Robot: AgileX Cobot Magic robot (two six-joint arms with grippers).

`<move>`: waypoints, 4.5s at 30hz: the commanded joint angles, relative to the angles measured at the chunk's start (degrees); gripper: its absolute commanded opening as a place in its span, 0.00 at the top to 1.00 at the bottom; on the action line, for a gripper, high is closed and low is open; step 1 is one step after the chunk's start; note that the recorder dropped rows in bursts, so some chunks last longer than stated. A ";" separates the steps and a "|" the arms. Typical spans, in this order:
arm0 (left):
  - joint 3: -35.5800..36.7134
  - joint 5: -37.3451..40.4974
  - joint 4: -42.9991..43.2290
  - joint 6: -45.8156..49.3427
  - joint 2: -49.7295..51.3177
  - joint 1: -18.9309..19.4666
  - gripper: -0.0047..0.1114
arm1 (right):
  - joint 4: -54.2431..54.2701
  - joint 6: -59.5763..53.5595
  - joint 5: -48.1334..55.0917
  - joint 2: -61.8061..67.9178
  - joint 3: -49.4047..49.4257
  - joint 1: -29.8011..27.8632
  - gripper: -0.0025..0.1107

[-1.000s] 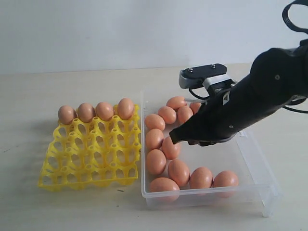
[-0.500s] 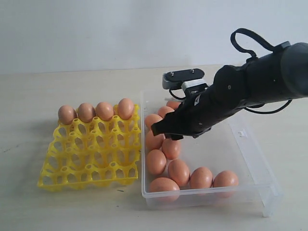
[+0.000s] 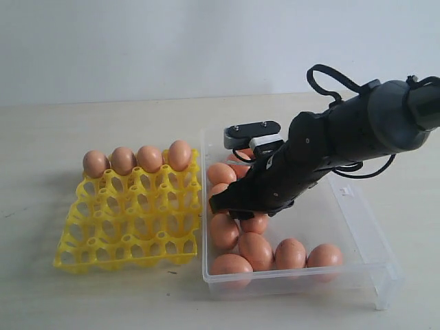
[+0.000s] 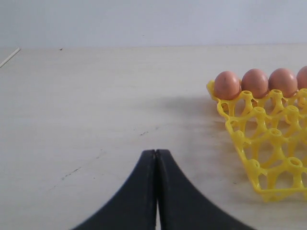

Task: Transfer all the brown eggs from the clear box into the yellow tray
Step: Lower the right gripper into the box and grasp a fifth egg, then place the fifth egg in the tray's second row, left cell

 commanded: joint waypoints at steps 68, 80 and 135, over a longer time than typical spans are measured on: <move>-0.23 -0.71 -0.32 0.00 -0.32 -0.49 0.96 | -2.86 -11.41 -9.44 -14.00 0.21 0.97 0.98; -0.23 -0.71 -0.32 0.00 -0.32 -0.49 0.96 | -15.28 5.63 -25.96 -2.71 -11.52 11.08 0.98; -0.23 -0.71 -0.32 0.00 -0.32 -0.49 0.96 | -29.73 16.75 29.69 -22.11 -5.68 6.31 0.76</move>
